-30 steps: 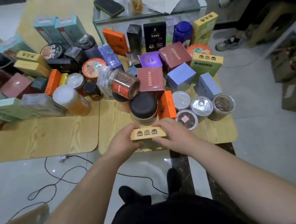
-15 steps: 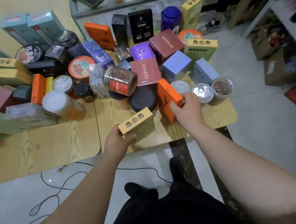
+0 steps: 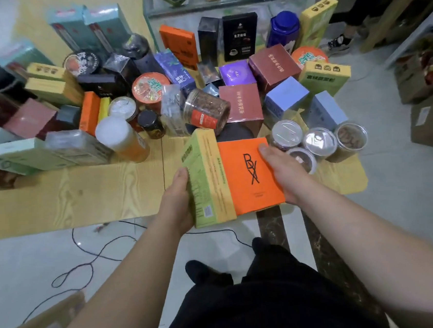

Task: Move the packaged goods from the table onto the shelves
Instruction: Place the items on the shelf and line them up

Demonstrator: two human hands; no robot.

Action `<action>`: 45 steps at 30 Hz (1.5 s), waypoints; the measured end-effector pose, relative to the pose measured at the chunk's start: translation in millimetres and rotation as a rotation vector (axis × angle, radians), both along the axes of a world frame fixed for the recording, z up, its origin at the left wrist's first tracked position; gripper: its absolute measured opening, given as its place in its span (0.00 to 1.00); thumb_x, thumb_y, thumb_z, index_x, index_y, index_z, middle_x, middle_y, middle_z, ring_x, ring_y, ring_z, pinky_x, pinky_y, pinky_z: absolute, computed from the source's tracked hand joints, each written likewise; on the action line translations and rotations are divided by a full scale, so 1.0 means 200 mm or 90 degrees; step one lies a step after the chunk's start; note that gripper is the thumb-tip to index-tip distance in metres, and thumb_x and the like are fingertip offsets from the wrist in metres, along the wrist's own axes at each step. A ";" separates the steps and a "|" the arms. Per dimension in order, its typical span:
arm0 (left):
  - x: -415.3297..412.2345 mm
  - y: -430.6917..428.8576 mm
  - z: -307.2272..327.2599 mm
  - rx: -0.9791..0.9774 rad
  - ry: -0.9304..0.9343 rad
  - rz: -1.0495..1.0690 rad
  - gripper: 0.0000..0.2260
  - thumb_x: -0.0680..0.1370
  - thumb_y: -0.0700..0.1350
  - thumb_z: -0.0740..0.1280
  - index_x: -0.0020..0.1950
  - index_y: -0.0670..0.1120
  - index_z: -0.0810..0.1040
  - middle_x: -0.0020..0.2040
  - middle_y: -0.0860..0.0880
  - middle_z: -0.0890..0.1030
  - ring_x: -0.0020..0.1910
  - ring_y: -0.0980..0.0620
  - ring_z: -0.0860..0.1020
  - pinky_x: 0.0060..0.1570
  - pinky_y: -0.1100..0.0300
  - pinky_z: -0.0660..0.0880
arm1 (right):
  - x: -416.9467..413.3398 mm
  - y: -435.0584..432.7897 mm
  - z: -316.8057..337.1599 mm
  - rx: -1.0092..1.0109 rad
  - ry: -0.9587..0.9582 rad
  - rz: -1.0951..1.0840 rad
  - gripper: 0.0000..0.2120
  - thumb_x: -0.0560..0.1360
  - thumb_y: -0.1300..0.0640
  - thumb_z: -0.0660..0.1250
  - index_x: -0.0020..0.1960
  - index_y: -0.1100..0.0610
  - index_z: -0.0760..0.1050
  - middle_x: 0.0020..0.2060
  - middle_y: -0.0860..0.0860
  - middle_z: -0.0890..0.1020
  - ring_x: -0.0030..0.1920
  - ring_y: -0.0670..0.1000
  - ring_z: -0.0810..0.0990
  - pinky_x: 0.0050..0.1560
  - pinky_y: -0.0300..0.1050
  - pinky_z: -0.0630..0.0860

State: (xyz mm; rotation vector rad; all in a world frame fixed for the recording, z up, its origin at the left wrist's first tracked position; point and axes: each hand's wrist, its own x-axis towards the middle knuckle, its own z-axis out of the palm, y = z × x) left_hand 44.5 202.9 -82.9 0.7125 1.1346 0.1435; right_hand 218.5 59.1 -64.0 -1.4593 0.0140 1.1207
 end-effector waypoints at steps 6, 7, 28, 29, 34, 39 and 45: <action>-0.12 -0.14 0.03 0.051 -0.011 0.216 0.16 0.85 0.41 0.59 0.37 0.44 0.71 0.25 0.49 0.73 0.24 0.52 0.73 0.23 0.65 0.72 | -0.19 0.18 -0.04 0.041 0.241 0.162 0.24 0.76 0.41 0.64 0.63 0.58 0.77 0.51 0.57 0.86 0.48 0.56 0.87 0.44 0.53 0.84; -0.14 -0.18 0.06 0.046 -0.044 0.254 0.20 0.85 0.37 0.58 0.33 0.44 0.72 0.22 0.51 0.72 0.19 0.55 0.72 0.21 0.67 0.70 | -0.20 0.20 -0.04 0.054 0.253 0.193 0.22 0.79 0.42 0.62 0.62 0.58 0.78 0.49 0.57 0.87 0.45 0.56 0.87 0.41 0.51 0.84; -1.18 -1.66 0.37 0.266 0.064 0.839 0.18 0.77 0.43 0.69 0.67 0.46 0.74 0.62 0.40 0.82 0.54 0.41 0.81 0.54 0.43 0.78 | -1.26 -0.12 0.20 0.077 0.135 0.887 0.17 0.83 0.38 0.57 0.65 0.46 0.73 0.55 0.51 0.86 0.53 0.55 0.86 0.53 0.65 0.81; -1.22 -1.77 0.38 0.271 0.057 0.874 0.16 0.80 0.43 0.67 0.67 0.48 0.74 0.62 0.42 0.82 0.55 0.41 0.81 0.55 0.42 0.78 | -1.34 -0.20 0.22 0.060 0.138 0.926 0.18 0.82 0.37 0.56 0.65 0.45 0.73 0.54 0.50 0.86 0.52 0.54 0.86 0.51 0.64 0.82; -1.38 -2.44 0.48 0.316 0.045 1.078 0.15 0.83 0.43 0.62 0.70 0.54 0.71 0.63 0.44 0.82 0.55 0.40 0.83 0.56 0.33 0.77 | -1.72 -0.68 0.34 0.050 0.156 1.123 0.16 0.83 0.44 0.61 0.60 0.54 0.77 0.44 0.51 0.88 0.43 0.52 0.87 0.38 0.53 0.83; -1.36 -3.28 0.56 0.374 0.100 1.314 0.14 0.83 0.44 0.62 0.68 0.54 0.74 0.65 0.42 0.81 0.58 0.37 0.82 0.55 0.32 0.76 | -2.08 -1.38 0.46 0.168 0.202 1.273 0.13 0.84 0.48 0.60 0.65 0.53 0.72 0.56 0.54 0.85 0.52 0.55 0.85 0.45 0.60 0.83; -1.16 -4.27 0.68 0.386 0.303 1.525 0.21 0.84 0.44 0.63 0.76 0.54 0.67 0.65 0.46 0.81 0.57 0.42 0.83 0.43 0.44 0.82 | -2.35 -2.35 0.57 0.312 0.247 1.438 0.12 0.85 0.49 0.59 0.67 0.51 0.69 0.51 0.49 0.85 0.50 0.51 0.85 0.47 0.57 0.83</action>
